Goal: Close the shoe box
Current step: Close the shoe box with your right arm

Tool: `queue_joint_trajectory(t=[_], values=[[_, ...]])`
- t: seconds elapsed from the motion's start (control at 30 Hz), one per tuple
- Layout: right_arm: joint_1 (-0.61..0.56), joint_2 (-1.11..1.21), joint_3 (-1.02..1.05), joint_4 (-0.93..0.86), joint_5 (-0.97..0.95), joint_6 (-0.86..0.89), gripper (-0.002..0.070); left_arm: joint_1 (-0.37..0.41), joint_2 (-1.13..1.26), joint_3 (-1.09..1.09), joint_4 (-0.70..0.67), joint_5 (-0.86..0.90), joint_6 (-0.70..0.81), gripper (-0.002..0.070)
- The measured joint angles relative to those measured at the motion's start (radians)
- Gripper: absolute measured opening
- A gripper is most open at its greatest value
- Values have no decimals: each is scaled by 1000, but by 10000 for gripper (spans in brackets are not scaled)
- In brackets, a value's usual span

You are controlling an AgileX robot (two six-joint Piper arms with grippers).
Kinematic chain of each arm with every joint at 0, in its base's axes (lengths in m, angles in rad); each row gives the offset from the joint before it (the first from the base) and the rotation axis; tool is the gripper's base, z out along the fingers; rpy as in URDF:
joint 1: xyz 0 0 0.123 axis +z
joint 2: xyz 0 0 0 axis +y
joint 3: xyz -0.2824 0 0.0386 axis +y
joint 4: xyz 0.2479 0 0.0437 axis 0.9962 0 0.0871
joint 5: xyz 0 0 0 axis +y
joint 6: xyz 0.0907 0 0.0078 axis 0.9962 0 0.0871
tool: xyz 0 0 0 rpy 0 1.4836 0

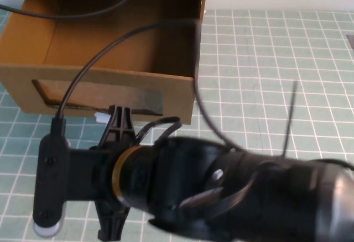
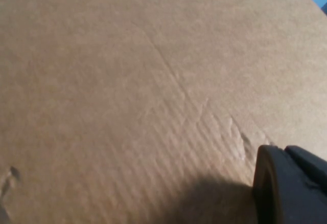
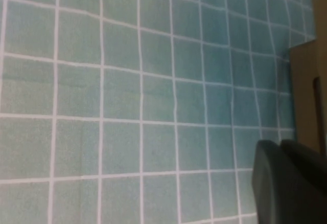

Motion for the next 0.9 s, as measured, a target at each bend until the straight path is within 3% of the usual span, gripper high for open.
queue_joint_trajectory(t=[0.1, 0.27, 0.37, 0.9], values=[[14, 50, 0, -119, 5, 131, -14, 0, 2, 0, -9, 0, 0, -5], [35, 144, 0, -538, 37, 568, -14, 1, 2, 0, -13, 0, 0, -5], [39, 180, 0, -716, 53, 729, -14, 1, 2, 0, -13, 2, 0, -5], [35, 300, -8, -1019, 182, 1019, -14, 2, 2, 0, -20, 11, 0, -5]])
